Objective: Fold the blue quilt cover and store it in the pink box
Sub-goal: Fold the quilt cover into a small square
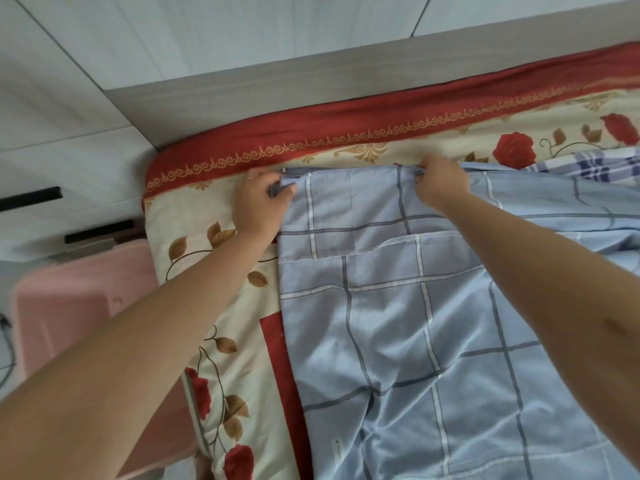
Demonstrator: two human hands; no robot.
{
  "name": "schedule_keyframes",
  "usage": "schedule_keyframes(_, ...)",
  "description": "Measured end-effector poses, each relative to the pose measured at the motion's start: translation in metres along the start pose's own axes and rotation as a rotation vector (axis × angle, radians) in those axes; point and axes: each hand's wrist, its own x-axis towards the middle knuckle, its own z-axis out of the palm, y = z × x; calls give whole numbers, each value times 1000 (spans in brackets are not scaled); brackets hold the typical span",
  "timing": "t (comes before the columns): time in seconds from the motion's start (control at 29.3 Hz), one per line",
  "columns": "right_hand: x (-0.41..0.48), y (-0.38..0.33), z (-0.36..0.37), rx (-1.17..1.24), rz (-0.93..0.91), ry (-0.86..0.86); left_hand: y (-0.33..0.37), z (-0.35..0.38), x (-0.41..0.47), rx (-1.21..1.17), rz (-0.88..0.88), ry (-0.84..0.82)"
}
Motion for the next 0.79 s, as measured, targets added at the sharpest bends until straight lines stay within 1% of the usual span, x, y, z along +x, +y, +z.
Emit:
schedule_keyframes(0.07, 1, 1, -1, 26, 10, -33, -1, 3, 2, 50, 26, 45)
schedule_keyframes(0.14, 1, 0, -5, 57, 6, -52, 1, 2, 7, 49, -31, 95)
schedule_keyframes(0.21, 3, -1, -8, 62, 0, -76, 1, -1, 13, 18, -86, 102)
schedule_keyframes(0.31, 4, -3, -11, 29, 20, -109, 1, -6, 18, -32, -97, 86)
schedule_keyframes(0.38, 1, -5, -13, 18, 46, -78, 1, -7, 19, -42, -101, 69)
schedule_keyframes(0.41, -4, -8, -13, 39, 63, -33, 2, -8, 19, -64, -101, 66)
schedule_keyframes(0.44, -11, -13, -11, 89, 69, 50, 3, -9, 17, -77, -92, 81)
schedule_keyframes(0.48, -20, -22, -11, 152, 61, 139, 5, -8, 17, -53, -65, 107)
schedule_keyframes(0.51, -40, -30, -5, 214, 43, 217, 8, -6, 8, 33, -14, 136)
schedule_keyframes(0.58, -81, -52, 9, 344, -70, 365, 12, 0, -5, 238, 194, 206)
schedule_keyframes(0.62, -113, -60, 19, 395, -111, 402, 16, 2, -18, 303, 300, 184)
schedule_keyframes(0.65, -140, -68, 28, 419, -166, 446, 22, 4, -27, 351, 398, 139)
schedule_keyframes(0.72, -208, -73, 57, 432, -230, 446, 21, 3, -58, 422, 539, 15)
schedule_keyframes(0.75, -238, -70, 71, 407, -236, 418, 19, 1, -77, 435, 581, -54)
schedule_keyframes(0.79, -274, -62, 87, 400, -199, 378, 16, -4, -104, 437, 615, -138)
